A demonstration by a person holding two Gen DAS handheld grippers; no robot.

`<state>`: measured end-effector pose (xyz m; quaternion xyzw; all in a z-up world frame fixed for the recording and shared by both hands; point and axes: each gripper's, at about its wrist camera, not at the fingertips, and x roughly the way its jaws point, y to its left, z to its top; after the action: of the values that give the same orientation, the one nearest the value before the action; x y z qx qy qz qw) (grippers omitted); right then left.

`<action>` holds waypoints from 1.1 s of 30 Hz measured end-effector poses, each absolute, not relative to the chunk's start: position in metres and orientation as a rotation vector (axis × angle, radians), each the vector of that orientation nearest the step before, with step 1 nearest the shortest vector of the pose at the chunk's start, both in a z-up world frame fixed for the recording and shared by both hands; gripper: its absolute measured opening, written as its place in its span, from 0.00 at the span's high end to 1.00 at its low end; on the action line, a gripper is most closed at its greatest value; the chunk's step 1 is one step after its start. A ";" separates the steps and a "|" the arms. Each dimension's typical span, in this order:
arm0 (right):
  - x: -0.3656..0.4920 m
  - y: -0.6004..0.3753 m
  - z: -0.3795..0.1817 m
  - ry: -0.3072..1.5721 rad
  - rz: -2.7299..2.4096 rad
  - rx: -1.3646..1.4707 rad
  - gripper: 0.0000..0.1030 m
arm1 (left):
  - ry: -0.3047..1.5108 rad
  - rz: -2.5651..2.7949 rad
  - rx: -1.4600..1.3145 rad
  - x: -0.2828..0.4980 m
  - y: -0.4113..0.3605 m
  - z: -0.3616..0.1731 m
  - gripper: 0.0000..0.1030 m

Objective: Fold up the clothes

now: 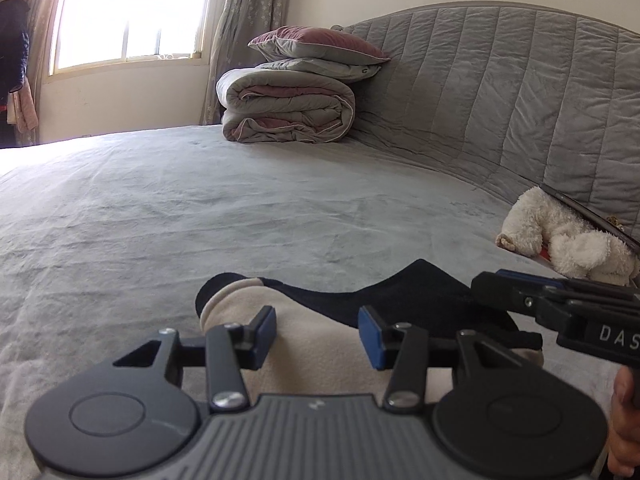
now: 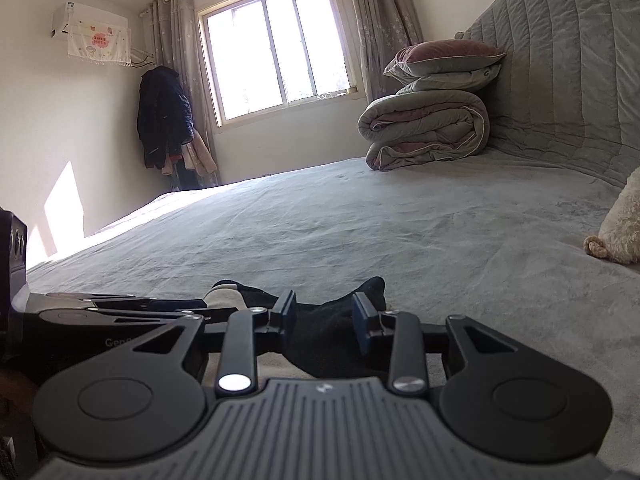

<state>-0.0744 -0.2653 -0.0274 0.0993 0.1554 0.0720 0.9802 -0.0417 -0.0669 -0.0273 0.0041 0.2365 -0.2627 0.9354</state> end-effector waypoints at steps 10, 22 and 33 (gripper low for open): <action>-0.048 -0.261 -0.053 0.409 0.079 0.218 0.62 | 0.510 -0.460 -0.080 -0.029 -0.052 -0.042 0.40; -0.067 -0.280 -0.038 0.392 0.048 0.364 0.37 | 0.537 -0.461 -0.156 -0.055 -0.034 -0.026 0.22; -0.077 -0.283 -0.034 0.423 0.040 0.413 0.07 | 0.655 -0.364 -0.108 -0.063 -0.027 -0.025 0.01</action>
<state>-0.0769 -0.2833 -0.0343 0.2035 0.2087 0.0195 0.9564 -0.0631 -0.0274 -0.0253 -0.0526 0.3197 -0.1778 0.9292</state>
